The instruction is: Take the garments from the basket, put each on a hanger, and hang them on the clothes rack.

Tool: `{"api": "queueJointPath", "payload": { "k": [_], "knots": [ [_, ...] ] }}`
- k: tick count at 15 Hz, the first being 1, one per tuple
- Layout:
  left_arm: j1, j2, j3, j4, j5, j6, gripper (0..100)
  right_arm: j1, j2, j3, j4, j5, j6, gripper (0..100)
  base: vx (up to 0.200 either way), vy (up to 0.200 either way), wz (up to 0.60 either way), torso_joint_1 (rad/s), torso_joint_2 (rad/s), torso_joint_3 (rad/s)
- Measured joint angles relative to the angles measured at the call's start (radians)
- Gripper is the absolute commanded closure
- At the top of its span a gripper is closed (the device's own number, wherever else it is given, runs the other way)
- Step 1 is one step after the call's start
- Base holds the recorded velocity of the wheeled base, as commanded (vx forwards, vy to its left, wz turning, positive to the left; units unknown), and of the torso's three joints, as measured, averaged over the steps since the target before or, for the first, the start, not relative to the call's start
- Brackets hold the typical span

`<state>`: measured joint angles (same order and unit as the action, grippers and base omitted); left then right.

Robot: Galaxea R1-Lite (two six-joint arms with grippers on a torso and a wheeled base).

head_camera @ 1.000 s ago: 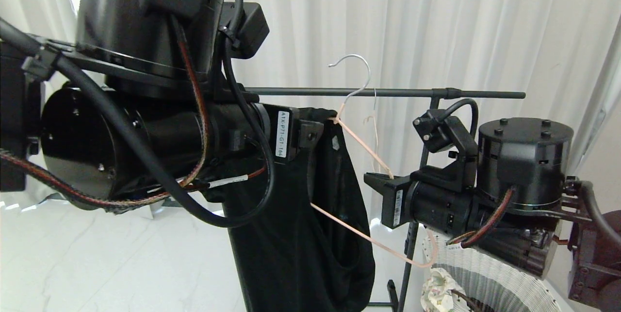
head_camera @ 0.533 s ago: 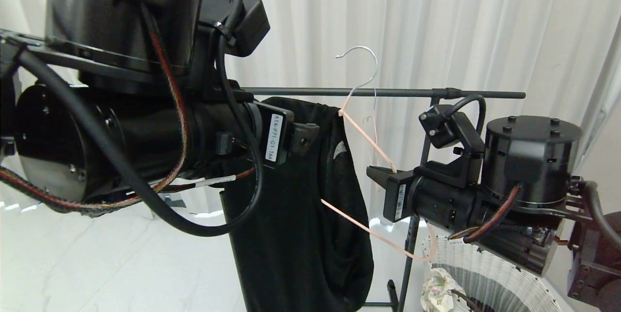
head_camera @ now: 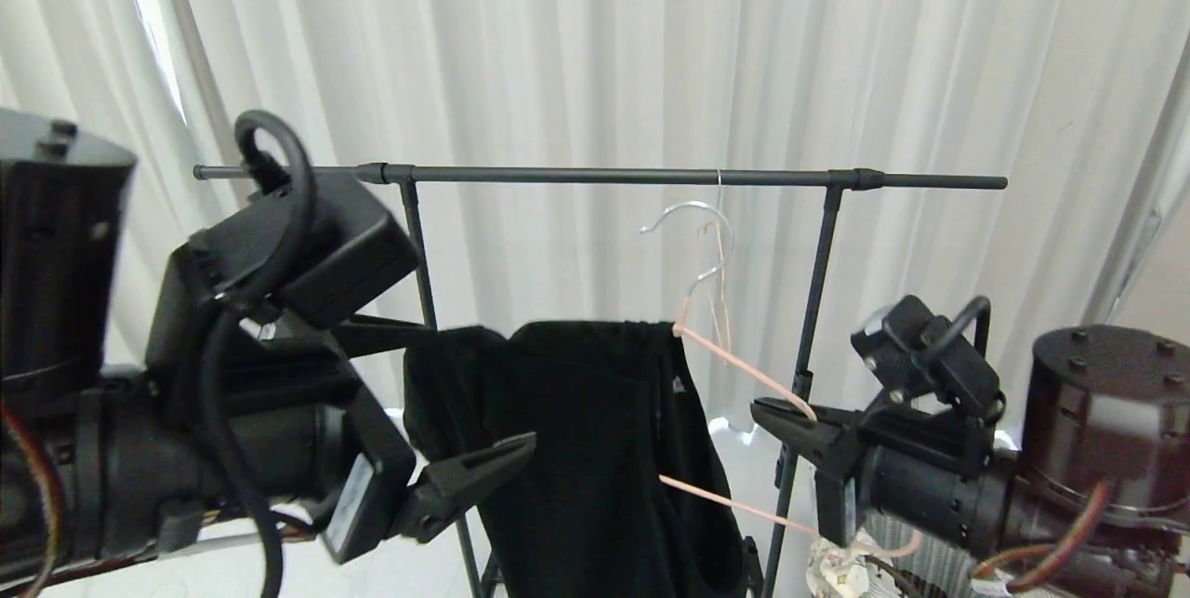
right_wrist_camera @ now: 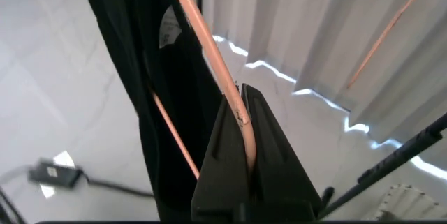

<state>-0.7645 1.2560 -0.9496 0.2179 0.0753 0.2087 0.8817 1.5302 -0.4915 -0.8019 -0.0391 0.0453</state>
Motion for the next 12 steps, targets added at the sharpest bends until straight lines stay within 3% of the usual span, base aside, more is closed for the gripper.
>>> {"api": "queueJointPath", "payload": {
  "k": [2, 4, 6, 12],
  "knots": [
    [0.022, -0.055, 0.074, -0.081, -0.141, 0.012, 0, 0.002, -0.053, 0.097, -0.037, 0.06, -0.079, 100, 0.0, 0.0, 0.0, 0.0, 0.0, 0.0],
    [0.028, -0.071, 0.143, -0.187, -0.264, 0.02, 0, 0.024, -0.097, 0.134, -0.044, 0.074, -0.103, 100, 0.0, 0.0, 0.0, 0.0, 0.0, 0.0],
    [0.029, -0.056, 0.192, -0.243, -0.307, 0.062, 0, 0.057, -0.125, 0.145, -0.044, 0.076, -0.106, 100, 0.0, 0.0, 0.0, 0.0, 0.0, 0.0],
    [0.025, -0.003, 0.274, -0.252, -0.413, 0.12, 0, 0.129, -0.153, 0.161, -0.043, 0.078, -0.153, 100, 0.0, 0.0, 0.0, 0.0, 0.0, 0.0]
  ]
}}
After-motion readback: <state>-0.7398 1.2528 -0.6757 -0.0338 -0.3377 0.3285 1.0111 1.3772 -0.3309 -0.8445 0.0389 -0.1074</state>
